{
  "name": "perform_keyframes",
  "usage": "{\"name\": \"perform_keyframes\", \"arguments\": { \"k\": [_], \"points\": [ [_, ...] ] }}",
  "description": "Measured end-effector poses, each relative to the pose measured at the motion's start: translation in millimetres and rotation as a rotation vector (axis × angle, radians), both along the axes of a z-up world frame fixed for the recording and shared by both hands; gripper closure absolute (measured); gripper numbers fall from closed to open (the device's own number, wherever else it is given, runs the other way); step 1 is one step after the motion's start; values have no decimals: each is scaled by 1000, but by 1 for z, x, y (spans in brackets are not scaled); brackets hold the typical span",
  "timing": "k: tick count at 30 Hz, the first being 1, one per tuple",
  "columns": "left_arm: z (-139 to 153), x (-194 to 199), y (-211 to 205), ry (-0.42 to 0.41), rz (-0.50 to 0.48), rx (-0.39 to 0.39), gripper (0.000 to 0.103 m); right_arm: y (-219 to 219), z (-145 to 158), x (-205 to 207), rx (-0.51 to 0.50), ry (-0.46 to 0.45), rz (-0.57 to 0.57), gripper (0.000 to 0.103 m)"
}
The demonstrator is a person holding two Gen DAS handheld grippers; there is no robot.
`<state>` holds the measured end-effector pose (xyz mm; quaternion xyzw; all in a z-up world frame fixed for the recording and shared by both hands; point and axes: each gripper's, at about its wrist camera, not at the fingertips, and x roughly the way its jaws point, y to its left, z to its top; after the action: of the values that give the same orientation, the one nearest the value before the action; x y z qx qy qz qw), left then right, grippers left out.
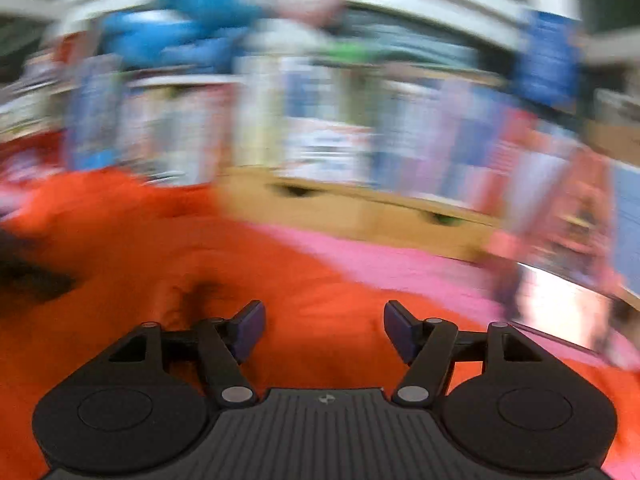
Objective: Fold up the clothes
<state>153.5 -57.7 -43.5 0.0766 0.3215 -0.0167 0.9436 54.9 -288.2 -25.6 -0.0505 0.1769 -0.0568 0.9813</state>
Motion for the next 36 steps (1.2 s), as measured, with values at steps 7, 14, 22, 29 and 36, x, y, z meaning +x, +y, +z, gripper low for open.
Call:
{"name": "perform_keyframes", "arguments": {
  "k": [7, 14, 22, 29, 36],
  "points": [
    [0, 0, 0, 1, -2, -1, 0, -90, 4, -15, 186, -48, -396, 41],
    [0, 0, 0, 1, -4, 3, 0, 11, 30, -32, 132, -109, 109, 41],
    [0, -1, 1, 1, -5, -3, 0, 79, -7, 20, -115, 108, 218, 41],
    [0, 0, 2, 3, -10, -12, 0, 27, -14, 22, -195, 151, 12, 37],
    [0, 0, 1, 6, -17, -14, 0, 5, -21, 9, -236, 138, -57, 34]
  ]
}}
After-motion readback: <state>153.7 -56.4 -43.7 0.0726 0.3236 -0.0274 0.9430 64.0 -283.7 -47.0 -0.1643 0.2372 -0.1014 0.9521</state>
